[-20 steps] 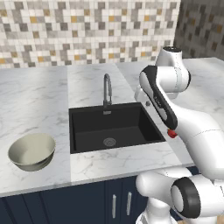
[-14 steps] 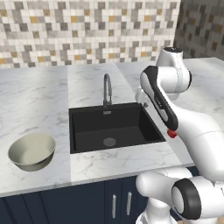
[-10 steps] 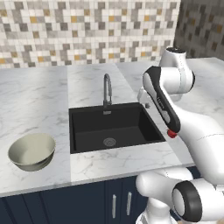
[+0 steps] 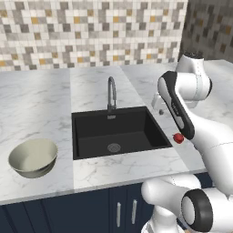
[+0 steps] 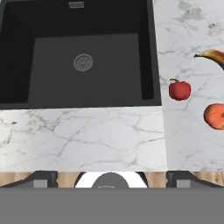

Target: There is a mixed pile of frozen fruits and vegetables on the counter. Locate all the frozen vegetables and place the items in a bowl on the counter. Take all the frozen fruits and defrost them in a running sink.

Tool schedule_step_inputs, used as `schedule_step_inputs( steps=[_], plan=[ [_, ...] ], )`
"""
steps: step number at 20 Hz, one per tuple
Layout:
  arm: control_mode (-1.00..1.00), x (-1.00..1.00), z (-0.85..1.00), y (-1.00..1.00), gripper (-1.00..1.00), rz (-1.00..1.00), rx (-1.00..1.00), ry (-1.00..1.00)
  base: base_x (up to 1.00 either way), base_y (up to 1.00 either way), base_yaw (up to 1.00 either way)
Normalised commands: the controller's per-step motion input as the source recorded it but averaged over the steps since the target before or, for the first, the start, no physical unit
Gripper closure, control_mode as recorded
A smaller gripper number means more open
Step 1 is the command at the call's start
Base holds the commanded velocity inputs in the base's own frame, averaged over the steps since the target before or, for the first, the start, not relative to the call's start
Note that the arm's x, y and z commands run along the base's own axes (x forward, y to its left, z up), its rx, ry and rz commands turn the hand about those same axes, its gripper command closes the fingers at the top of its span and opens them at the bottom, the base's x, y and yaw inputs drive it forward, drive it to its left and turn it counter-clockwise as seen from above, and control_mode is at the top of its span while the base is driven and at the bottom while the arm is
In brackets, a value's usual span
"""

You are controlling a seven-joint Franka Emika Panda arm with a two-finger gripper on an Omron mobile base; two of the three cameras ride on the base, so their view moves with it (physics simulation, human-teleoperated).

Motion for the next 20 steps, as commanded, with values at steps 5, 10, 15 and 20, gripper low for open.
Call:
schedule_step_inputs(
  steps=[5, 10, 15, 20],
  plan=[
    [-1.0, 0.1, -0.16, -0.34, -1.0, 0.0, 0.01, 0.03, 0.0, 0.0, 0.0],
    [-1.0, 0.07, -0.13, -0.32, -1.0, 0.0, 0.01, 0.03, 0.0, 0.0, 0.0],
    [-1.0, 0.14, -0.2, -0.32, -1.0, 0.01, -0.02, 0.01, 0.0, 0.0, 0.0],
    [-1.0, 0.16, -0.28, -0.2, -1.0, 0.0, -0.14, 0.07, 0.0, 0.0, 0.0]
  ],
)
